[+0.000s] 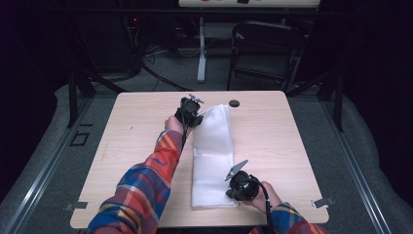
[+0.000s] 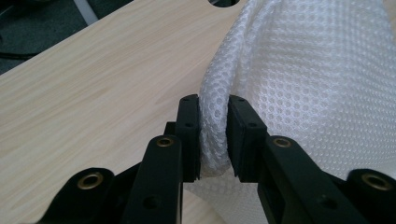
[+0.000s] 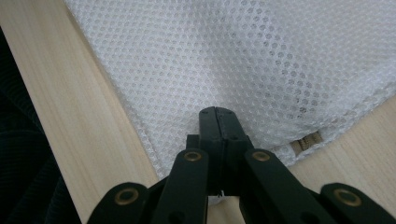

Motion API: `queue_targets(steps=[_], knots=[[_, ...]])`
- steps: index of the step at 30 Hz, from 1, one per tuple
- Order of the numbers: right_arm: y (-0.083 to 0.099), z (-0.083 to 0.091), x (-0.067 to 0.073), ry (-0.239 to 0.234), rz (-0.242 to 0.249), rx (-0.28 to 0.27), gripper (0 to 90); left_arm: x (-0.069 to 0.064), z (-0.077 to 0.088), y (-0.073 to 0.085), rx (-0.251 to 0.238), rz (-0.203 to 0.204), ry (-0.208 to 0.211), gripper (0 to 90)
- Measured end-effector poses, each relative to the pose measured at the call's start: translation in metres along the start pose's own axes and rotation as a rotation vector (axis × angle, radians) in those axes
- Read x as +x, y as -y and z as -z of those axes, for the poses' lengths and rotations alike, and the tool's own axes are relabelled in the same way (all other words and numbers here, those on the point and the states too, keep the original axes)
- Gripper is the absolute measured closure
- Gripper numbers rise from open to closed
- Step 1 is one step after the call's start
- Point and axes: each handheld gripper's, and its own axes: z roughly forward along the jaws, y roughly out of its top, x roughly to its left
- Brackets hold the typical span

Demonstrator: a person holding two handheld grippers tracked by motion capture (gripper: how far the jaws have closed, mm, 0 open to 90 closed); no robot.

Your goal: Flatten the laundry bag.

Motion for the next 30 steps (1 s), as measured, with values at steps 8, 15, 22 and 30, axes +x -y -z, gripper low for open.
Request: queue_targets(steps=[8,15,22,30], knots=[[0.0,0.0,-0.001,-0.002,-0.005,-0.003,90.0,0.007,-0.004,-0.012,0.019,-0.001,-0.005,47.4],[0.0,0.0,0.0,-0.008,-0.004,-0.004,86.5,0.013,0.002,-0.014,0.014,0.007,0.013,22.2],[-0.003,0.005,0.005,-0.011,-0.006,-0.045,56.7,0.01,0.015,-0.005,-0.005,-0.001,0.083,15.5],[-0.004,0.017,-0.001,0.065,-0.039,-0.048,15.7,0.001,0.032,0.014,-0.029,-0.028,0.13,14.2]])
